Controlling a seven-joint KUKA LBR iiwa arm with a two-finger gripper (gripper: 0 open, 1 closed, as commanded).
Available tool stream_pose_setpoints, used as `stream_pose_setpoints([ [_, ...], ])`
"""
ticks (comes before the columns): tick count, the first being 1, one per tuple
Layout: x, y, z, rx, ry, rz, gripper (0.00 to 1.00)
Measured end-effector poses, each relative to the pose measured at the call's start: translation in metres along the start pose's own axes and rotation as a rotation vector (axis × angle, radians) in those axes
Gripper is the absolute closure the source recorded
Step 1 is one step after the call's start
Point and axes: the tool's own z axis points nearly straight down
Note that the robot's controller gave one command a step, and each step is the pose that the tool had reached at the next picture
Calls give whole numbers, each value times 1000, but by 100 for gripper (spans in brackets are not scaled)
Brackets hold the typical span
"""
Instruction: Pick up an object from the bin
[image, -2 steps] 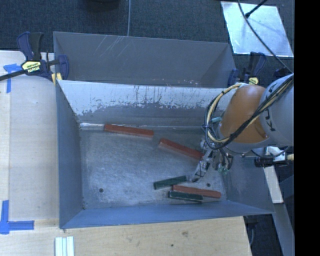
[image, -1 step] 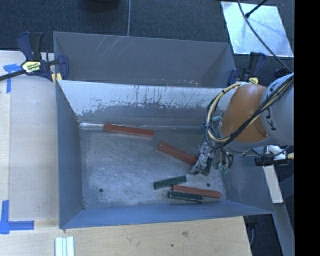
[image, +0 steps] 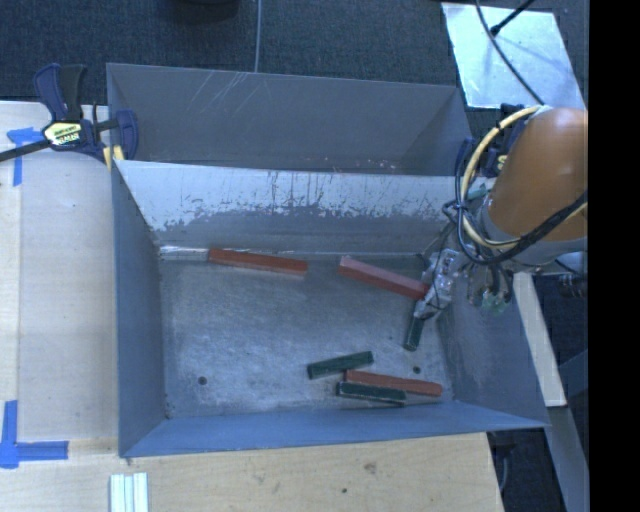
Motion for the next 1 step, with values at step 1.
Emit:
stream_pose_setpoints([
  [1,-21,-8,-80,0,-3,23,100],
])
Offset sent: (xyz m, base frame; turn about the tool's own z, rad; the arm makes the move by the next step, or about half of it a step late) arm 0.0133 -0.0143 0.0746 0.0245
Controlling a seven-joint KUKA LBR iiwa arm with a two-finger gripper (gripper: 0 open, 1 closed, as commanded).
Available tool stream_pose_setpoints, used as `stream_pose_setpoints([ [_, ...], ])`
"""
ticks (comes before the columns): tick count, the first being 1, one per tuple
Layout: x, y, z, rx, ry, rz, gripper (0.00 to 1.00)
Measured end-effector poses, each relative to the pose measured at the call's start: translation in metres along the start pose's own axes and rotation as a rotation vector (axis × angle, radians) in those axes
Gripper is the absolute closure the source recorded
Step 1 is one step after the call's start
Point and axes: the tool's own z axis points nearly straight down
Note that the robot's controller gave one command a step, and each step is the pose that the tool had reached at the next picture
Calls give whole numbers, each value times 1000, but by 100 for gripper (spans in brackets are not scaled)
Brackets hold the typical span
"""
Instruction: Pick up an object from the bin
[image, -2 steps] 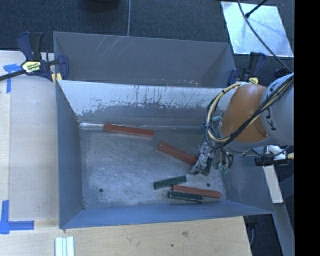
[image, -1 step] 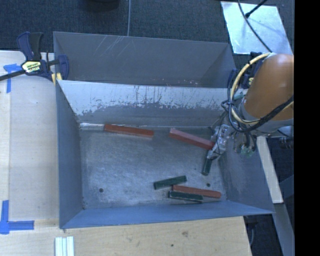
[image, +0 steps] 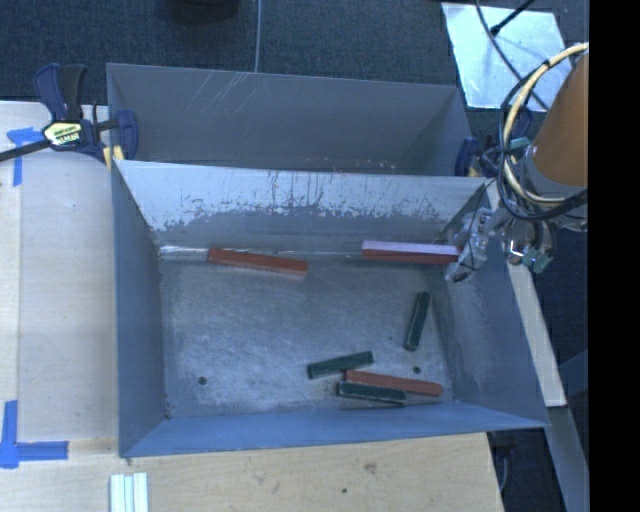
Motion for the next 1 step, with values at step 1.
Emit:
stream_pose_setpoints([
  [1,-40,0,-62,0,0,14,100],
])
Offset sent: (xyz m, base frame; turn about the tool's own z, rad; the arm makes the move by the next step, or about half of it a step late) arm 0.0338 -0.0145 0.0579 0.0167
